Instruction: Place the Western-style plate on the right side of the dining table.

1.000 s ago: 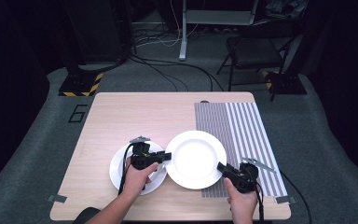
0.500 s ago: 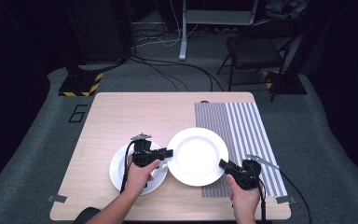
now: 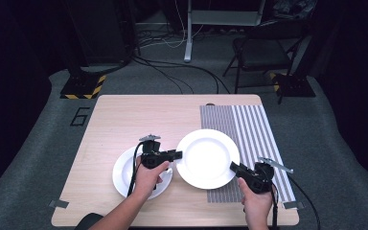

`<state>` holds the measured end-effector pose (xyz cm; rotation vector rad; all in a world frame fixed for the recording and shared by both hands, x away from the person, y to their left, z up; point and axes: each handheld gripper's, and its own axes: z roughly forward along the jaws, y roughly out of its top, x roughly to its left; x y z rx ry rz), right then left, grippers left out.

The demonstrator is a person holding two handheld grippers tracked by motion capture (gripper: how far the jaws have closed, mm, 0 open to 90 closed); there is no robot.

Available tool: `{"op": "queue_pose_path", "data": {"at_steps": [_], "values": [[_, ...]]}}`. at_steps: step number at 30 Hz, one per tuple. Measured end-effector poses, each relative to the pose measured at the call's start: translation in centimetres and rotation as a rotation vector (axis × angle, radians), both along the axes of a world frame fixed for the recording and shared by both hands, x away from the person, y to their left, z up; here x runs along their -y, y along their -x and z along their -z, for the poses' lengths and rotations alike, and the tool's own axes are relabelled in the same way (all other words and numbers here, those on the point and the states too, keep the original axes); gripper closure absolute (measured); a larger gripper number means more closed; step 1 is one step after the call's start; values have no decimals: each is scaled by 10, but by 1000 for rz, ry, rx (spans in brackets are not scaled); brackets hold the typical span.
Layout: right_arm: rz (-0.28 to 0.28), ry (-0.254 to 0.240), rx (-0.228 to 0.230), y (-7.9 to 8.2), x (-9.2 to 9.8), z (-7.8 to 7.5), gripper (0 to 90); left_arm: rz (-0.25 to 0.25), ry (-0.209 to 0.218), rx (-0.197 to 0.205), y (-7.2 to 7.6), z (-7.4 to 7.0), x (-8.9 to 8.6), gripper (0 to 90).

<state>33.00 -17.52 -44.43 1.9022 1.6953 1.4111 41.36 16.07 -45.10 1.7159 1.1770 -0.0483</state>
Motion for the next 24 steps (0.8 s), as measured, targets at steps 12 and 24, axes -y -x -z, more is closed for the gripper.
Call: {"op": "queue_pose_path", "data": {"at_steps": [12,24], "values": [[29,4,-1,7,19,1,650,36,-10,-1,-3,2,22,676],[67,10,-6,18,41,4,650,69,-8,-1,-2,2,48,679]]}}
